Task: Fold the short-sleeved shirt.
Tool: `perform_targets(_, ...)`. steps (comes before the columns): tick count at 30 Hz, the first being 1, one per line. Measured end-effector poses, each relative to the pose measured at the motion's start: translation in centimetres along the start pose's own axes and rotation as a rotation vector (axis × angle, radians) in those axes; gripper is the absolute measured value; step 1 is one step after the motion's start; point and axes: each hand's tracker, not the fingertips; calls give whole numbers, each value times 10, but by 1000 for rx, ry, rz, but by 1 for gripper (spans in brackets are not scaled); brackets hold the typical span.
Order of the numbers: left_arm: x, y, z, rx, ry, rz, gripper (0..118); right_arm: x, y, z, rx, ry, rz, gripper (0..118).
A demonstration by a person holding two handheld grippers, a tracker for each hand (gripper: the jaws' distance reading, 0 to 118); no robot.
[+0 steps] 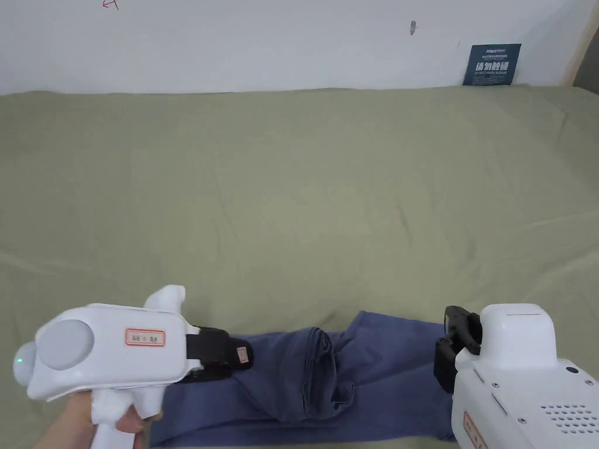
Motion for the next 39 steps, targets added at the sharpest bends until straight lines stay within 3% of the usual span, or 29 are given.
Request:
perform_targets(3,7,-5,-41,-66,-100,35,0,-1,-1,0,-8,2,9,0)
perform_targets(8,4,-13,-98,-106,-91,29,0,-3,-2,-5,-28,-1,30,0)
perform_targets(11,10,-6,-71,-100,-95,42,0,-6,-2,-6,-34,7,43,0)
perform_targets(14,9,-1,-15,-2,-42,-64,0,-10,1,-8,-33,18,49,0)
perform_targets(20,-40,8,75,67,90,-25,1,-20,4,-9,-21,46,46,0)
perform_targets(22,-60,9,87,91,132,46,1,-23,4,-10,-24,53,44,0)
perform_targets(30,-102,2,82,43,6,168,1,-30,4,-10,-35,55,59,0)
perform_targets(31,-102,2,79,34,-11,155,11,-30,5,-10,-36,55,60,0)
perform_targets(33,-101,1,73,6,-81,110,97,-31,6,-10,-34,53,67,0)
perform_targets(34,-101,1,68,-17,-103,122,97,-31,6,-9,-34,54,67,0)
perform_targets(36,-106,2,58,3,-139,138,118,-31,6,-10,-38,57,64,0)
perform_targets(39,-111,4,40,-24,-193,156,116,-31,5,-10,-44,58,67,0)
